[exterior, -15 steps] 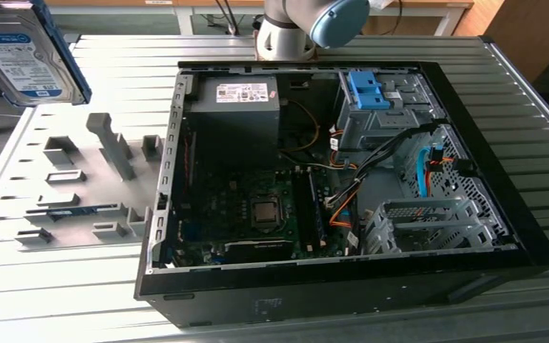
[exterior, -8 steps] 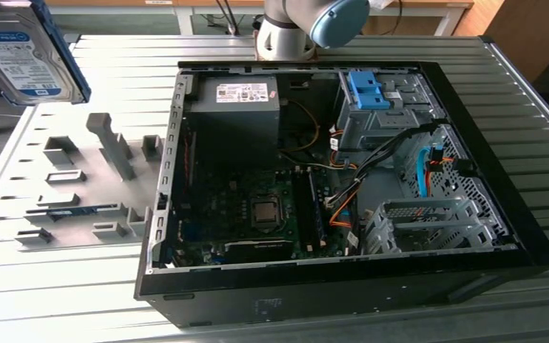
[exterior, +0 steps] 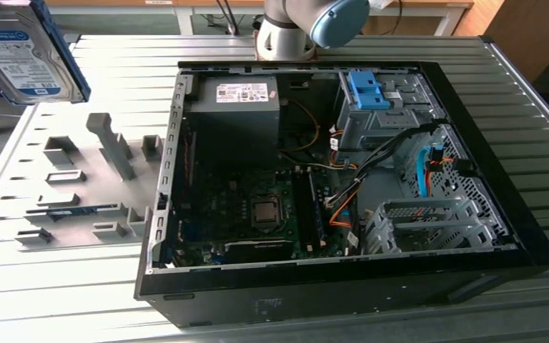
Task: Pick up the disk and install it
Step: 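Pick up the disk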
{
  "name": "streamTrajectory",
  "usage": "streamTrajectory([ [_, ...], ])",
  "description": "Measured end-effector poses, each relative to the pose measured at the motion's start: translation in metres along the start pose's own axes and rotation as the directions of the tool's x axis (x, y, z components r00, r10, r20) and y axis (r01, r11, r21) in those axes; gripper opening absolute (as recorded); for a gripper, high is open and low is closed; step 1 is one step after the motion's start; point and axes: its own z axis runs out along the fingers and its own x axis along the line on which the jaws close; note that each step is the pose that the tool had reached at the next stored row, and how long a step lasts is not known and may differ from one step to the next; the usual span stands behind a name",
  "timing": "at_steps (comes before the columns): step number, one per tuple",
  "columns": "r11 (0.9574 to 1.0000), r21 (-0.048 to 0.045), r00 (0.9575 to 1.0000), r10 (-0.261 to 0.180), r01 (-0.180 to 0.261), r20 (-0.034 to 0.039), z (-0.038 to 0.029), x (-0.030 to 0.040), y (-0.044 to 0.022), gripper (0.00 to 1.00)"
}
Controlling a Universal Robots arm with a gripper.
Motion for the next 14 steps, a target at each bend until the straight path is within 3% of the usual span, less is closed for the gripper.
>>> streamTrajectory([
  [14,1.0,-0.0001,1.0,0.0,0.0,0.0,-0.0029,-0.0001,0.0,0.37],
])
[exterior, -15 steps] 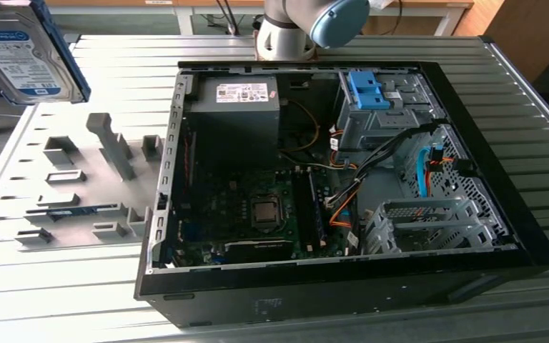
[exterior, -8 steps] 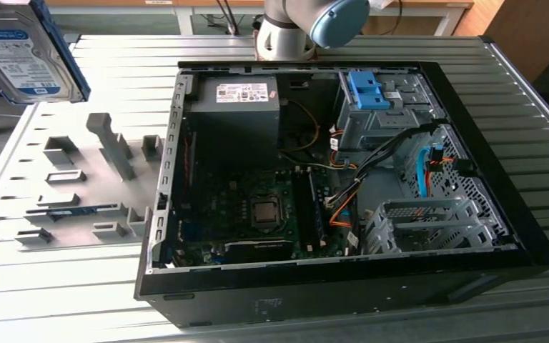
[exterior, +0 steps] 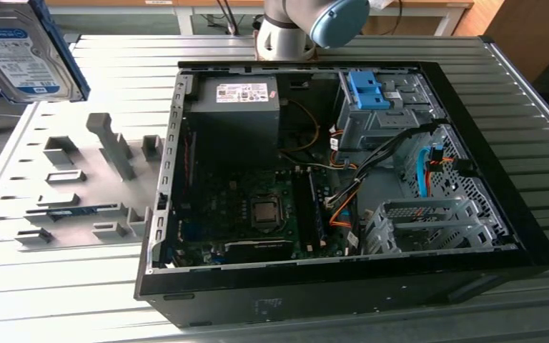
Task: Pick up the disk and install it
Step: 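Pick up the disk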
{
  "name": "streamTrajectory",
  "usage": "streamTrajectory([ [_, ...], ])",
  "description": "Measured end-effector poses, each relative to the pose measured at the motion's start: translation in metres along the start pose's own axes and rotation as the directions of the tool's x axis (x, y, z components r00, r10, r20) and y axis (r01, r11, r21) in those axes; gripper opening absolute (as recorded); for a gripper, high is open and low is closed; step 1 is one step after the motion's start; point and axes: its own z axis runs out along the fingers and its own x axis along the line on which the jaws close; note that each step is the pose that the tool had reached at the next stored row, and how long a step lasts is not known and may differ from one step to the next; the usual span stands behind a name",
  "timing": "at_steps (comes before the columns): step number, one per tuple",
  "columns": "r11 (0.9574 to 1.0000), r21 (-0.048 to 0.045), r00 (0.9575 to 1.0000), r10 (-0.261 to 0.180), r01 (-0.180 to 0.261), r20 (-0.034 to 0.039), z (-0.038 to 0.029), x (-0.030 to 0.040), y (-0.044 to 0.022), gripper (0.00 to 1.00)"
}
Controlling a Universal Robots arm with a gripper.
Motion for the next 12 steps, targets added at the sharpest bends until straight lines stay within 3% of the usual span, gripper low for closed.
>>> streamTrajectory([
  [12,1.0,0.0,1.0,0.0,0.0,0.0,-0.0026,0.0,0.0,0.37],
])
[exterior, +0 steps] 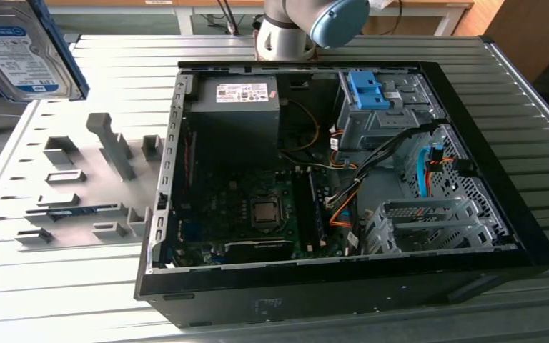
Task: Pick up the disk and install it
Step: 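Pick up the disk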
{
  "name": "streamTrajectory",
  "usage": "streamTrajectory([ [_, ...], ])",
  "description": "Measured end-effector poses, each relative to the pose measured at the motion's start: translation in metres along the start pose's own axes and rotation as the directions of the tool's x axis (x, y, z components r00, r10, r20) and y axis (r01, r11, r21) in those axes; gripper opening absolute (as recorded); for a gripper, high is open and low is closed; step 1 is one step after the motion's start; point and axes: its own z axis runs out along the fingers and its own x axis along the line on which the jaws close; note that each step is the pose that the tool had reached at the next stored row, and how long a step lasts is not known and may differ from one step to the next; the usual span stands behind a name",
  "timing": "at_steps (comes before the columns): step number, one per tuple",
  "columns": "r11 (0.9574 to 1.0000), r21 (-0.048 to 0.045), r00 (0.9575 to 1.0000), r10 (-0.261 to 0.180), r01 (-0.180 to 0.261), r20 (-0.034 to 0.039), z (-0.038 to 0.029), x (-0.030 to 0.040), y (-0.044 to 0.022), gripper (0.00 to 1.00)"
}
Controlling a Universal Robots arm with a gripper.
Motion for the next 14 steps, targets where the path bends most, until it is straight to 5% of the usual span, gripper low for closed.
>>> streamTrajectory([
  [14,1.0,0.0,1.0,0.0,0.0,0.0,-0.0035,-0.0001,0.0,0.37],
])
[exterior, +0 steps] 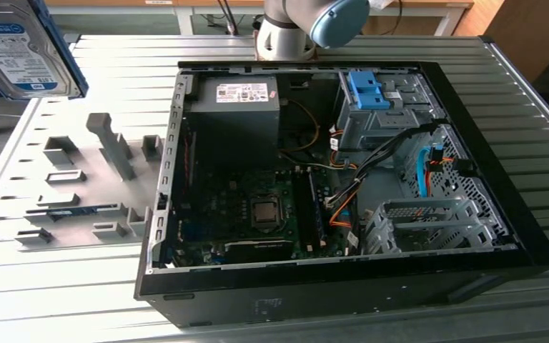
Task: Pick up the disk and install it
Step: 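Pick up the disk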
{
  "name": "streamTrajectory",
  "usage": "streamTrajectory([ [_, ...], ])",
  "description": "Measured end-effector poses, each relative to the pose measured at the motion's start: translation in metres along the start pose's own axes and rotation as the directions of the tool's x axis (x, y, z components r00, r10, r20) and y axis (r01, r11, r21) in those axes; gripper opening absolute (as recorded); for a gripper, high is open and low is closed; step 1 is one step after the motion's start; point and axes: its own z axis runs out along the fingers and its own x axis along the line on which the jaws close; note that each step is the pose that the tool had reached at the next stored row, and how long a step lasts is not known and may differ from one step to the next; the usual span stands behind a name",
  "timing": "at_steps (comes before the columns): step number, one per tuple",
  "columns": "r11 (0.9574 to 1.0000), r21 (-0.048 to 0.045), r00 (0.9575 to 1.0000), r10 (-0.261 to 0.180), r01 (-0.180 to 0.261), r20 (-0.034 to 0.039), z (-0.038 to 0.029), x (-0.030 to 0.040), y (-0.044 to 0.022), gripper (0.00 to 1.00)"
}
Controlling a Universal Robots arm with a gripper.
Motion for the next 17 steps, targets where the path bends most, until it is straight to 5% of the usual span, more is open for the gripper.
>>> streamTrajectory([
  [11,1.0,-0.0003,1.0,0.0,0.0,-0.0002,-0.0007,0.0,0.0,0.37],
  [17,1.0,-0.0001,1.0,0.0,0.0,0.0,-0.0151,-0.0003,0.0002,0.37],
])
